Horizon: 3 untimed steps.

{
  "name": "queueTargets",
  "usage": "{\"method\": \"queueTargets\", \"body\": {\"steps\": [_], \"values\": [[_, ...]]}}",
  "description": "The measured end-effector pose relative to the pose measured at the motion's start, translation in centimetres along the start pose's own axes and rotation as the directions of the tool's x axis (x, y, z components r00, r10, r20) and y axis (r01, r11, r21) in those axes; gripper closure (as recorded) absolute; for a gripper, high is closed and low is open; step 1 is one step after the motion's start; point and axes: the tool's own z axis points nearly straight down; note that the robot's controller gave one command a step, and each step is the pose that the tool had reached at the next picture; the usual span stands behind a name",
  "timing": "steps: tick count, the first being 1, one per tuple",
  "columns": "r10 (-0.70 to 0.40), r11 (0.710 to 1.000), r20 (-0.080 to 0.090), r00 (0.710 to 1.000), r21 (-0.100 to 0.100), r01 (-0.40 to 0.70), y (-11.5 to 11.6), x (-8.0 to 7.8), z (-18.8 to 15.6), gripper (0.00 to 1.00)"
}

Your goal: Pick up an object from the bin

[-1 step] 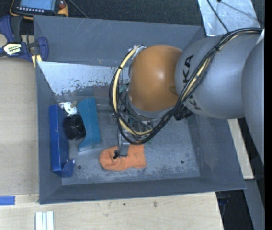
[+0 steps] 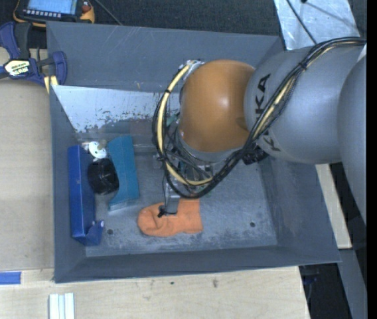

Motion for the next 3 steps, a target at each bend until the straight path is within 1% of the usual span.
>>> {"method": "queueTargets", "body": {"steps": [1, 2, 3], "values": [[-0.092, 0.996, 0.003, 0.996, 0.000, 0.092, -1.5, 1.6, 6.2, 0.00], [-0.099, 0.995, -0.003, 0.995, 0.000, 0.099, -1.8, 2.4, 8.9, 0.00], [-0.014, 1.000, 0.002, 1.000, 0.001, 0.014, -4.6, 1.7, 5.9, 0.00]]}}
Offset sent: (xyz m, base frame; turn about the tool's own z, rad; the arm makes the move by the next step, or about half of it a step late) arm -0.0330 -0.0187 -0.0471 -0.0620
